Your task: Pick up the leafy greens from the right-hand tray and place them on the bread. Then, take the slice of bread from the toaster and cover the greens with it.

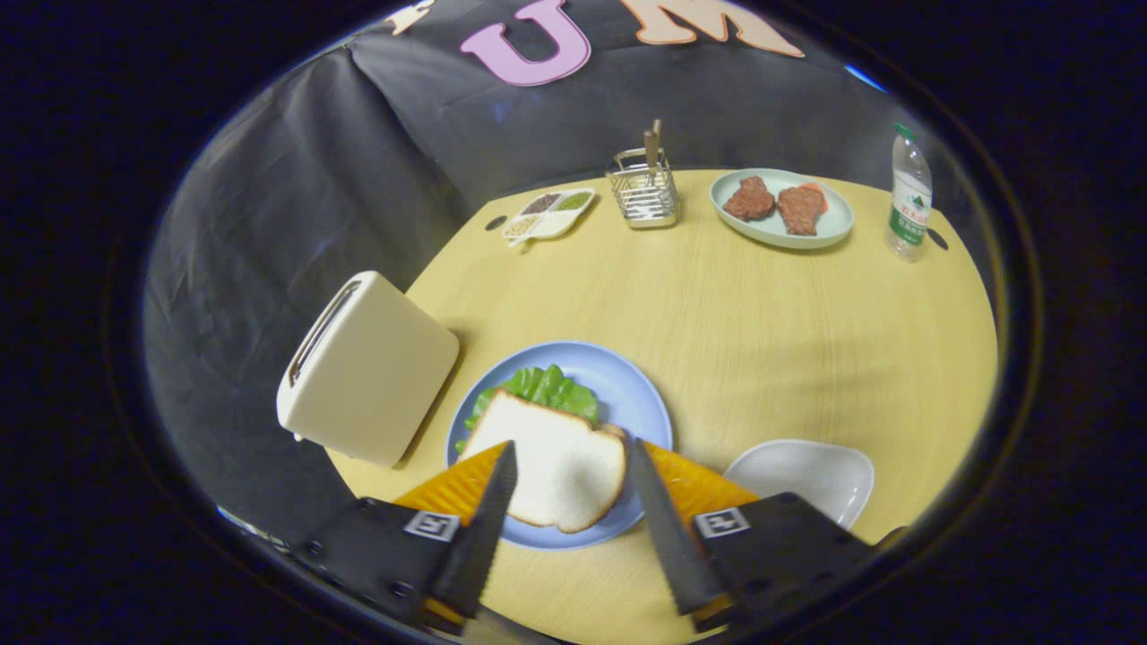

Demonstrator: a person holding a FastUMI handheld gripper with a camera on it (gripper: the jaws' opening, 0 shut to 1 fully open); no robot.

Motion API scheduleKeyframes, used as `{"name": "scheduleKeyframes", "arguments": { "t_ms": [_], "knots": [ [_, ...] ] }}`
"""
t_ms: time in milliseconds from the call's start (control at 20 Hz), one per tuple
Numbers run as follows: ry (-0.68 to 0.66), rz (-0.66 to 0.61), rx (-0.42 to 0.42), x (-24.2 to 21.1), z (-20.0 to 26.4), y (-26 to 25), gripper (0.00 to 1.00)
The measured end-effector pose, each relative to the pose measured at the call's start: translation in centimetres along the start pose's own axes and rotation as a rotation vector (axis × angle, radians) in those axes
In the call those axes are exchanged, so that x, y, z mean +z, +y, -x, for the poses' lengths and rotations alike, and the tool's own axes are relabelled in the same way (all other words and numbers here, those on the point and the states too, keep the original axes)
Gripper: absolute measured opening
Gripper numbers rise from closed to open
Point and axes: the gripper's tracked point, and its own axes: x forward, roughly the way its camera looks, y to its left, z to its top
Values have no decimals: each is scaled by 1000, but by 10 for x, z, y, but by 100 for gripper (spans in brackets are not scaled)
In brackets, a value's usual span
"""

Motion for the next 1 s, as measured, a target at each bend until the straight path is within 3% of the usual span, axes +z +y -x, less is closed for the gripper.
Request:
{"name": "scheduleKeyframes", "arguments": {
  "t_ms": [250, 750, 1000],
  "knots": [
    [-150, 74, -23, 27, 25, 12, 100],
    [-556, 130, -182, 93, 133, 43, 100],
    [-717, 219, -325, 109, 188, 46, 100]
  ]
}}
